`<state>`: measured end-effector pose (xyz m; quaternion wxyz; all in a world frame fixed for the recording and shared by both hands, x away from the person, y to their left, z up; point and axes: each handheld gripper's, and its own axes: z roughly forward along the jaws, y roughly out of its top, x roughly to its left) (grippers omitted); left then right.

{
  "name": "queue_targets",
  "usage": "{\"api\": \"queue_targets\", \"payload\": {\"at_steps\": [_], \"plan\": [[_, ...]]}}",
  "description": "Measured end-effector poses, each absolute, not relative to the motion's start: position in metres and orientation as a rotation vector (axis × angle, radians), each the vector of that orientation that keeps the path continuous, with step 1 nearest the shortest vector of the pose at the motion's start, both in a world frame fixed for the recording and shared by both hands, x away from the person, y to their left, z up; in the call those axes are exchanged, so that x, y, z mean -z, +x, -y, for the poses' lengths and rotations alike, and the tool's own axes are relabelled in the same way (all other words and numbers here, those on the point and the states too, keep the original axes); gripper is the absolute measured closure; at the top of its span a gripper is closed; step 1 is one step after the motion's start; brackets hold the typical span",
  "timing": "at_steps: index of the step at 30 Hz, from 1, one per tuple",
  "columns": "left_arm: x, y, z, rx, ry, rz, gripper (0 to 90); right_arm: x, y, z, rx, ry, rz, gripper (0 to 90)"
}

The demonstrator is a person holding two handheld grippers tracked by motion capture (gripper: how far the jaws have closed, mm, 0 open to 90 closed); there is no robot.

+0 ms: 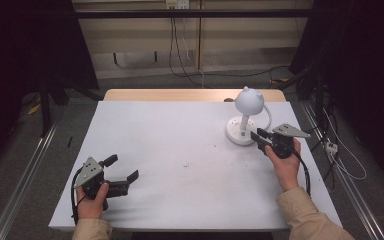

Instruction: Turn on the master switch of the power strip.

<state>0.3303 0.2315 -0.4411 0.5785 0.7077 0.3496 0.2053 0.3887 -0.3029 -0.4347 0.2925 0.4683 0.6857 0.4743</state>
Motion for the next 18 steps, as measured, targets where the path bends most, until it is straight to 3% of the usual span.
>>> {"api": "queue_targets", "payload": {"at_steps": [18], "plan": [[0.4422, 0.3305, -0.2306, -0.474, 1.654, -0.815, 2.9, 0.4363, 0.3984, 0.3038, -1.248, 1.265, -1.847, 77.8]]}}
